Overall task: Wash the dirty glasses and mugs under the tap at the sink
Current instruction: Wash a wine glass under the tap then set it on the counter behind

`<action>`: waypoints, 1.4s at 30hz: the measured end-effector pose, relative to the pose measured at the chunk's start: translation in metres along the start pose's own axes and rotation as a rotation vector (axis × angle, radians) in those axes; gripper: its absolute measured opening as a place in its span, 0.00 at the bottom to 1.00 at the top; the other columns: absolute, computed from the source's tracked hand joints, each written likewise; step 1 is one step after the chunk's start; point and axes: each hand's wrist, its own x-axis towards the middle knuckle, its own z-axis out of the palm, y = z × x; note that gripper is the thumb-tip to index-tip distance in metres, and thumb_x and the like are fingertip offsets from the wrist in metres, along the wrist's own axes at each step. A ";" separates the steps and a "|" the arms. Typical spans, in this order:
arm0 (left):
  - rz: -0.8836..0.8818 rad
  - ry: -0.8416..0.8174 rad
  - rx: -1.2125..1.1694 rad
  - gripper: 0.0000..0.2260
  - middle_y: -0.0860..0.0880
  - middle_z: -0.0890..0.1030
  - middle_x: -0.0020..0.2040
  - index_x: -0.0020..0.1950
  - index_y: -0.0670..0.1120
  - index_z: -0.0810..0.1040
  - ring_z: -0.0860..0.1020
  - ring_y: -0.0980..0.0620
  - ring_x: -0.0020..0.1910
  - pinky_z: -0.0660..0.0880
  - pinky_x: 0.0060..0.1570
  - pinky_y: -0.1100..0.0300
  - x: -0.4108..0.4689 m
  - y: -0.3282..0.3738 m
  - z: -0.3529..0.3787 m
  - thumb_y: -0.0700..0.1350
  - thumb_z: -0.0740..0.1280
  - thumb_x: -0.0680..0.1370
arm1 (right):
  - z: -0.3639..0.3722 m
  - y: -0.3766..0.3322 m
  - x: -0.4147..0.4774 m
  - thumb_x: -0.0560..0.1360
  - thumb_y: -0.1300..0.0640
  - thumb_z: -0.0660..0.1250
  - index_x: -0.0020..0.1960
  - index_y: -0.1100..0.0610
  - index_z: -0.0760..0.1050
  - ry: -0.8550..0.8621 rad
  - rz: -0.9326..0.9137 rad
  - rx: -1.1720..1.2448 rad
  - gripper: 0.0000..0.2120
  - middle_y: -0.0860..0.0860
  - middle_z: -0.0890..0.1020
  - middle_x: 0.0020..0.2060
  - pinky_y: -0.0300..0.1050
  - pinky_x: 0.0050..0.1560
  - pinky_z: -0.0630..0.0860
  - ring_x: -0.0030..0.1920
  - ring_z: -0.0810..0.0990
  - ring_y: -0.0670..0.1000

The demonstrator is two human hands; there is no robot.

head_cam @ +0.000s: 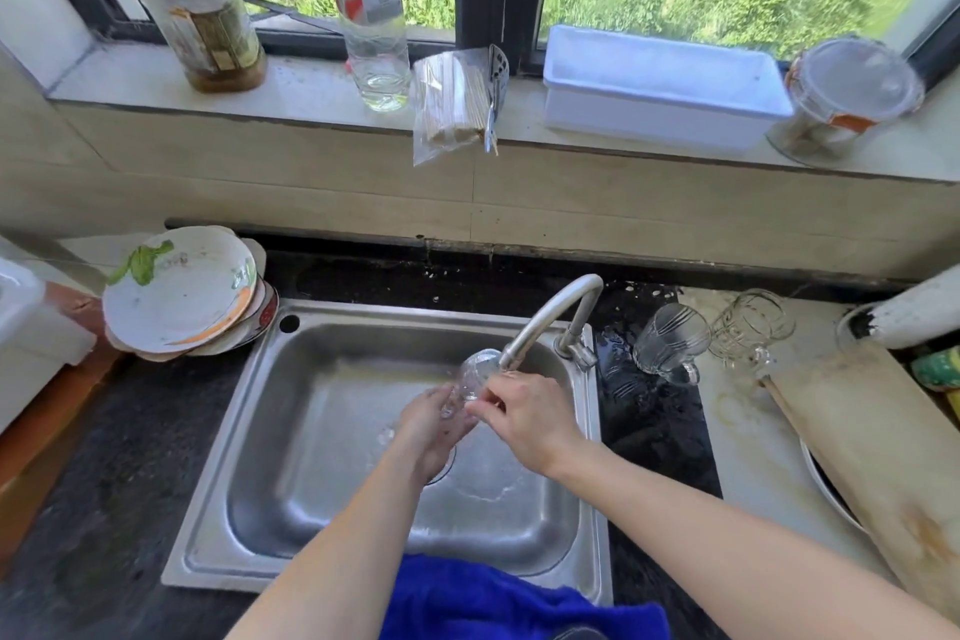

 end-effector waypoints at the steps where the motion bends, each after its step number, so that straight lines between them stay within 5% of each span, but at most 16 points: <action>1: 0.035 0.040 0.007 0.07 0.39 0.77 0.40 0.42 0.39 0.74 0.78 0.49 0.28 0.74 0.21 0.63 0.001 -0.001 0.001 0.33 0.59 0.79 | 0.001 -0.005 -0.001 0.78 0.45 0.65 0.45 0.55 0.80 0.000 0.001 0.024 0.14 0.51 0.83 0.43 0.51 0.46 0.73 0.45 0.79 0.54; 6: 0.094 0.170 0.278 0.07 0.46 0.71 0.23 0.35 0.43 0.76 0.65 0.53 0.18 0.60 0.23 0.66 0.006 0.015 -0.006 0.37 0.68 0.72 | -0.011 0.002 -0.010 0.78 0.51 0.64 0.57 0.56 0.78 -0.186 -0.320 -0.093 0.12 0.51 0.79 0.54 0.52 0.48 0.76 0.54 0.76 0.54; 9: 0.087 0.123 0.444 0.12 0.50 0.68 0.19 0.29 0.45 0.72 0.63 0.56 0.15 0.55 0.20 0.71 -0.001 0.021 0.005 0.36 0.65 0.72 | -0.010 -0.003 -0.002 0.79 0.52 0.61 0.59 0.56 0.77 -0.211 -0.274 -0.159 0.13 0.50 0.75 0.59 0.55 0.48 0.76 0.59 0.72 0.55; 23: -0.132 0.002 0.865 0.07 0.46 0.78 0.26 0.38 0.43 0.76 0.67 0.56 0.16 0.56 0.21 0.71 -0.009 0.032 -0.009 0.43 0.65 0.75 | -0.014 0.012 -0.009 0.79 0.54 0.63 0.54 0.59 0.78 -0.156 -0.416 -0.241 0.11 0.53 0.78 0.56 0.54 0.44 0.78 0.58 0.75 0.56; 27: -0.082 -0.068 0.442 0.13 0.42 0.80 0.35 0.43 0.41 0.76 0.75 0.51 0.26 0.69 0.27 0.63 -0.005 0.021 -0.010 0.50 0.62 0.79 | -0.010 -0.001 -0.001 0.78 0.47 0.64 0.47 0.57 0.79 -0.049 -0.186 -0.050 0.13 0.52 0.82 0.44 0.51 0.44 0.76 0.47 0.79 0.54; 31: 0.086 -0.006 -0.008 0.07 0.40 0.79 0.39 0.48 0.41 0.73 0.74 0.47 0.31 0.73 0.39 0.54 0.001 0.003 -0.005 0.44 0.61 0.81 | 0.002 -0.013 0.002 0.77 0.45 0.66 0.44 0.55 0.81 0.050 0.043 0.103 0.14 0.51 0.84 0.40 0.50 0.44 0.74 0.41 0.81 0.53; 36: 0.090 0.132 0.305 0.05 0.43 0.72 0.31 0.45 0.41 0.76 0.65 0.53 0.20 0.57 0.19 0.69 0.005 0.020 -0.025 0.43 0.65 0.78 | -0.004 0.000 -0.014 0.78 0.53 0.65 0.57 0.55 0.79 -0.170 -0.289 -0.015 0.11 0.50 0.81 0.54 0.49 0.51 0.74 0.55 0.77 0.53; 39: -0.004 0.052 0.528 0.06 0.47 0.73 0.22 0.36 0.43 0.73 0.61 0.56 0.16 0.53 0.21 0.72 -0.006 0.019 -0.016 0.39 0.65 0.73 | -0.005 0.002 -0.008 0.78 0.56 0.63 0.59 0.56 0.78 -0.182 -0.306 -0.116 0.12 0.49 0.77 0.61 0.54 0.50 0.76 0.60 0.73 0.55; 42: -0.098 0.045 0.596 0.08 0.46 0.75 0.24 0.33 0.45 0.72 0.61 0.57 0.16 0.53 0.21 0.73 -0.008 0.021 -0.014 0.38 0.64 0.73 | -0.006 0.008 -0.004 0.78 0.55 0.63 0.58 0.57 0.78 -0.198 -0.336 -0.161 0.12 0.49 0.76 0.61 0.54 0.49 0.77 0.61 0.73 0.57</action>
